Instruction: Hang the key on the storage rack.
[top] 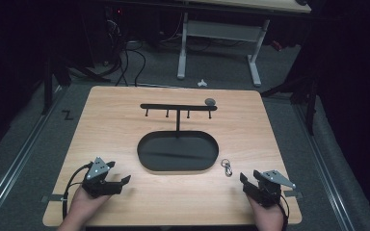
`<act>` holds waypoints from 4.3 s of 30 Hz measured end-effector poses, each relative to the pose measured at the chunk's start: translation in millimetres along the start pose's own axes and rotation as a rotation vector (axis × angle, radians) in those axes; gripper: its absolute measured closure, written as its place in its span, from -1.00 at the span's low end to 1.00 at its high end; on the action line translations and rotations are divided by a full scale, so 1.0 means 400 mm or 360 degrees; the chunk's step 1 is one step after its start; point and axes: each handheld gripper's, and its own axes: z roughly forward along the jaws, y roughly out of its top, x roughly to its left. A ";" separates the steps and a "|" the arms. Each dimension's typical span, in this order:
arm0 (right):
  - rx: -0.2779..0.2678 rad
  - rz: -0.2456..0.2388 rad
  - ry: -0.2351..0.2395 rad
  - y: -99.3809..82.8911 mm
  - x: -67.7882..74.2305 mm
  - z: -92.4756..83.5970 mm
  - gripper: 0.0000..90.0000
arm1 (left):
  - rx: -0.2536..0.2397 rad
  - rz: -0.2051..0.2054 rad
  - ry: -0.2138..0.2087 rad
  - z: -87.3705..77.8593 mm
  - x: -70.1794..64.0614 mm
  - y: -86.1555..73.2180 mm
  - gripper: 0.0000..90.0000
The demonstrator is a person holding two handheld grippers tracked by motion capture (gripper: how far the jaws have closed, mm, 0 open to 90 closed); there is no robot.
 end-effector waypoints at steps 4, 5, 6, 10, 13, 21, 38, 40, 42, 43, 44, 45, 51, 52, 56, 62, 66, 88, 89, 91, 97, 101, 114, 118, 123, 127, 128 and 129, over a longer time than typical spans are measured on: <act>0.0014 -0.0017 0.0008 -0.001 0.005 0.003 -0.06 | -0.0008 -0.0004 -0.0001 0.000 0.000 0.000 -0.60; 0.0014 -0.0017 0.0008 -0.001 0.005 0.003 -0.06 | -0.0007 -0.0004 -0.0001 0.000 0.000 0.000 -0.60; 0.0021 -0.0024 0.0015 -0.001 0.006 0.004 -0.06 | -0.0006 -0.0005 0.0000 0.001 0.000 0.000 -0.60; 0.0033 -0.0020 0.0019 -0.002 0.006 0.008 -0.06 | -0.0004 -0.0002 -0.0008 0.001 0.000 0.001 -0.60; 0.0043 -0.0017 0.0022 -0.002 0.008 0.009 -0.06 | -0.0002 -0.0001 -0.0011 0.001 -0.001 0.001 -0.60; 0.0071 -0.0043 0.0032 -0.005 0.013 0.017 -0.10 | 0.0000 0.0011 -0.0021 0.002 -0.003 0.002 -0.59; 0.0296 -0.0003 -0.0088 0.003 0.022 0.033 -0.24 | 0.0001 0.0028 -0.0031 0.001 -0.007 0.002 -0.59; 0.0337 -0.0034 -0.0114 0.004 0.025 0.036 -0.26 | 0.0002 0.0026 -0.0032 0.000 -0.006 0.002 -0.59; 0.0371 -0.0040 -0.0118 0.004 0.028 0.040 -0.27 | 0.0000 0.0021 -0.0031 -0.001 -0.005 0.002 -0.59; 0.0387 -0.0053 -0.0120 0.004 0.030 0.041 -0.27 | 0.0001 0.0022 -0.0036 -0.001 -0.005 0.002 -0.59; 0.0387 -0.0053 -0.0120 0.004 0.030 0.041 -0.27 | 0.0001 0.0022 -0.0036 -0.001 -0.005 0.002 -0.59; 0.0406 -0.0076 -0.0122 0.005 0.032 0.043 -0.25 | 0.0000 0.0023 -0.0034 -0.002 -0.005 0.002 -0.59; 0.0538 -0.0211 -0.0153 0.020 0.050 0.045 -0.17 | -0.0014 0.0015 -0.0036 -0.006 -0.003 0.001 -0.59; 0.0563 -0.0237 -0.0155 0.022 0.053 0.044 -0.17 | -0.0016 0.0014 -0.0039 -0.007 -0.003 0.001 -0.59; 0.0636 -0.0302 -0.0162 0.028 0.059 0.043 -0.18 | -0.0025 0.0013 -0.0044 -0.008 -0.002 0.002 -0.59; 0.0770 -0.0227 -0.0144 0.047 0.053 0.044 -0.22 | -0.0039 0.0010 -0.0053 -0.010 0.001 0.005 -0.59; 0.0857 -0.0225 -0.0157 0.060 0.049 0.051 -0.23 | -0.0039 0.0009 -0.0058 -0.010 0.001 0.005 -0.59; 0.1207 -0.0216 -0.0106 0.125 0.061 0.105 -0.25 | -0.0036 0.0012 -0.0072 -0.009 0.001 0.005 -0.59; 0.1216 -0.0211 -0.0096 0.130 0.061 0.109 -0.24 | -0.0037 0.0012 -0.0072 -0.009 0.001 0.005 -0.59; 0.1229 -0.0202 -0.0090 0.135 0.062 0.114 -0.24 | -0.0037 0.0012 -0.0072 -0.009 0.001 0.005 -0.59; 0.1267 -0.0212 -0.0082 0.171 0.072 0.142 -0.17 | -0.0039 0.0009 -0.0075 -0.008 0.002 0.005 -0.59; 0.1278 -0.0179 -0.0058 0.194 0.078 0.157 -0.12 | -0.0036 0.0015 -0.0076 -0.007 0.001 0.007 -0.59; 0.1318 -0.0186 -0.0011 0.218 0.104 0.206 0.05 | -0.0040 0.0014 -0.0082 -0.008 0.003 0.008 -0.59; 0.1335 -0.0171 0.0000 0.223 0.103 0.220 0.09 | -0.0041 0.0015 -0.0082 -0.008 0.003 0.008 -0.59; 0.1349 -0.0117 0.0005 0.227 0.101 0.238 0.20 | -0.0042 0.0014 -0.0079 -0.007 0.003 0.008 -0.59; 0.1359 -0.0093 0.0008 0.226 0.095 0.251 0.29 | -0.0044 0.0013 -0.0080 -0.007 0.004 0.008 -0.59; 0.1367 -0.0091 0.0010 0.226 0.094 0.253 0.31 | -0.0045 0.0012 -0.0080 -0.007 0.004 0.008 -0.59; 0.1367 -0.0091 0.0010 0.226 0.094 0.253 0.31 | -0.0045 0.0012 -0.0080 -0.007 0.004 0.008 -0.59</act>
